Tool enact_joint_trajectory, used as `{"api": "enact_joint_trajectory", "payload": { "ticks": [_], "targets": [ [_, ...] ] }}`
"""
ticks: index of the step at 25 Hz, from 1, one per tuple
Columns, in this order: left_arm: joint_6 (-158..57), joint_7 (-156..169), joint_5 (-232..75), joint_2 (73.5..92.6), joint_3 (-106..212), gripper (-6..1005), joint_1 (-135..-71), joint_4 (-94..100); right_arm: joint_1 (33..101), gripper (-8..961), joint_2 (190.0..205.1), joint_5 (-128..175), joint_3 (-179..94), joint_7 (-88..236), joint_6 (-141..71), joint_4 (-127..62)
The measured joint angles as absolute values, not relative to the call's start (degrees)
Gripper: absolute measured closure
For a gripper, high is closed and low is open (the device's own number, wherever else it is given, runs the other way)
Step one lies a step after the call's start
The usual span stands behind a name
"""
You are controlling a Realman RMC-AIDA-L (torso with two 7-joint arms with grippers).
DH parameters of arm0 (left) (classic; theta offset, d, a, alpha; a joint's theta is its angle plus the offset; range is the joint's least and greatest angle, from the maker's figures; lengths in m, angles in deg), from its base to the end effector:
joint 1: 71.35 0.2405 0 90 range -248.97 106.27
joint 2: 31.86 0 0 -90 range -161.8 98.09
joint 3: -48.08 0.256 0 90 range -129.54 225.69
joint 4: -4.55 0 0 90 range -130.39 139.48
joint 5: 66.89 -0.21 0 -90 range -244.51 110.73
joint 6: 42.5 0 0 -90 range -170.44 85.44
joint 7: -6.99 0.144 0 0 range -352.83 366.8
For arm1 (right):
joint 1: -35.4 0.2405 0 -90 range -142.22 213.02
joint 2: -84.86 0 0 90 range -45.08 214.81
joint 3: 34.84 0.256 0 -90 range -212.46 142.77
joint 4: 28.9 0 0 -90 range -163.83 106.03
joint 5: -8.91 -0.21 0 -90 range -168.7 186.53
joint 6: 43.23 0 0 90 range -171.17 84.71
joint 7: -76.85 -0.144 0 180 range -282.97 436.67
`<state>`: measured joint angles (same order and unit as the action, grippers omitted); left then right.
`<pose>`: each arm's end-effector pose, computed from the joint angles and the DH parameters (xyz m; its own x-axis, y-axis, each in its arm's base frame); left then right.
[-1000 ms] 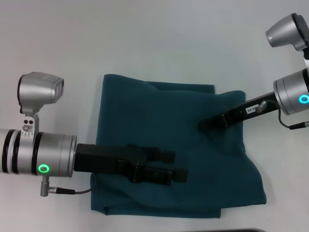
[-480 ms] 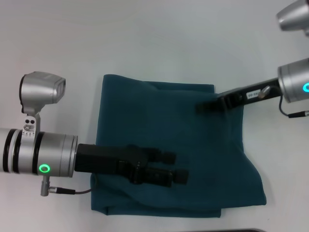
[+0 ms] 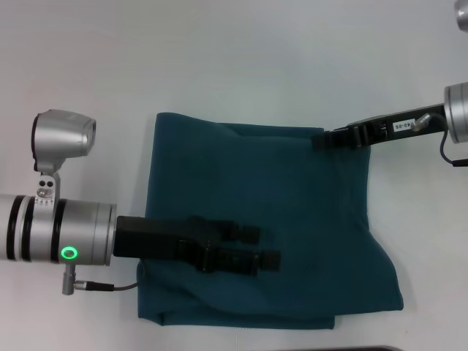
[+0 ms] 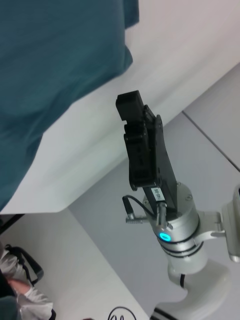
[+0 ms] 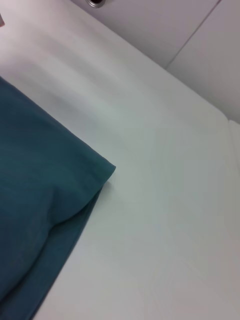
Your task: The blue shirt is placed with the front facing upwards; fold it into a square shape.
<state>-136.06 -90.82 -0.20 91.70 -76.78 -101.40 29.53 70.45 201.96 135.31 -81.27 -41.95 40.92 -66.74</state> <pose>-0.2392 0.2572 -0.0894 0.5796 0.7619 0.2890 0.6513 -0.6463 0.3977 0.2658 0.3461 -0.0117 0.5116 -0.8192 -0.2592 -0.8467 -0.5320 0.0105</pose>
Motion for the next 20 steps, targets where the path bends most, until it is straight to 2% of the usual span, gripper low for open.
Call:
{"api": "enact_joint_trajectory", "payload": {
  "ticks": [10,20],
  "targets": [
    [-133.1,-91.0,-0.7,91.7,-76.6,121,-101.1,28.8,71.3,942,203.45,136.5,-84.7,-42.5,36.2,-65.9],
    [-131.4,-91.1,-1.9,91.79,-76.2,125,-100.7,28.0,71.5,941,203.51,137.8,-85.1,-43.4,35.1,-65.3]
  ]
}}
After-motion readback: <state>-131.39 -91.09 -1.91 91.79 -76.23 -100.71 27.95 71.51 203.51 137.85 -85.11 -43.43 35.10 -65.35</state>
